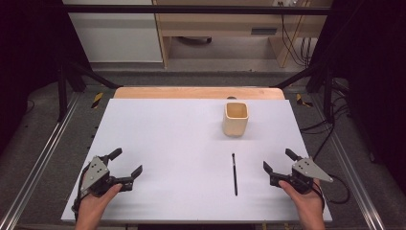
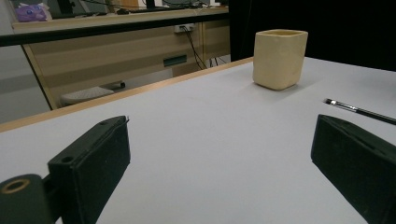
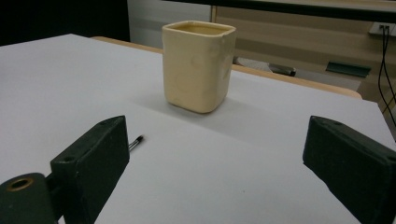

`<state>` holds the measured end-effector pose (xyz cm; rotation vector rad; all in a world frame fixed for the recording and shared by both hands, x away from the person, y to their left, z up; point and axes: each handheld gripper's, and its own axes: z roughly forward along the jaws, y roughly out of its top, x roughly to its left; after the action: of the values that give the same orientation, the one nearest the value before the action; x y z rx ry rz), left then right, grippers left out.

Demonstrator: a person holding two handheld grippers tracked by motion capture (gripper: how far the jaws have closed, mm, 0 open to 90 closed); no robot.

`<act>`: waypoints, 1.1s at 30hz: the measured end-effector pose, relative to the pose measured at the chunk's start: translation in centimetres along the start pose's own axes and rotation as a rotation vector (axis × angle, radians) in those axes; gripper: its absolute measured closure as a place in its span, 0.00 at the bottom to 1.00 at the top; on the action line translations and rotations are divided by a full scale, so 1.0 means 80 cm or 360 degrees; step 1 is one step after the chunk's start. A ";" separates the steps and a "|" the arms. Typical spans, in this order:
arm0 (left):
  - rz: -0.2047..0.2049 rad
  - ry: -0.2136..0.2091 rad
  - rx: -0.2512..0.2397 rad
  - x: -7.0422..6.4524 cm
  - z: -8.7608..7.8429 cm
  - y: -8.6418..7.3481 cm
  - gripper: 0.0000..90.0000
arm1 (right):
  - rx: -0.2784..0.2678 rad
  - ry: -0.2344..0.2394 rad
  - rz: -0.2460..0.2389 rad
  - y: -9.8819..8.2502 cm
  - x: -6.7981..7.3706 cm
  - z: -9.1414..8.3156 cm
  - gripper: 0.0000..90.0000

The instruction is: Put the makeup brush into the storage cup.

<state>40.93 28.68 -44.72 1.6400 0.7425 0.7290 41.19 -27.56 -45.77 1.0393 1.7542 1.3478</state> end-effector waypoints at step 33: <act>-0.0033 0.0022 -0.0020 0.001 -0.007 0.001 0.06 | 0.0681 -0.0140 -0.0049 0.112 0.076 0.051 0.11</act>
<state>40.55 29.06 -44.58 1.6152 0.7623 0.7299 43.65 -19.10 -38.28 1.2697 2.0301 0.9090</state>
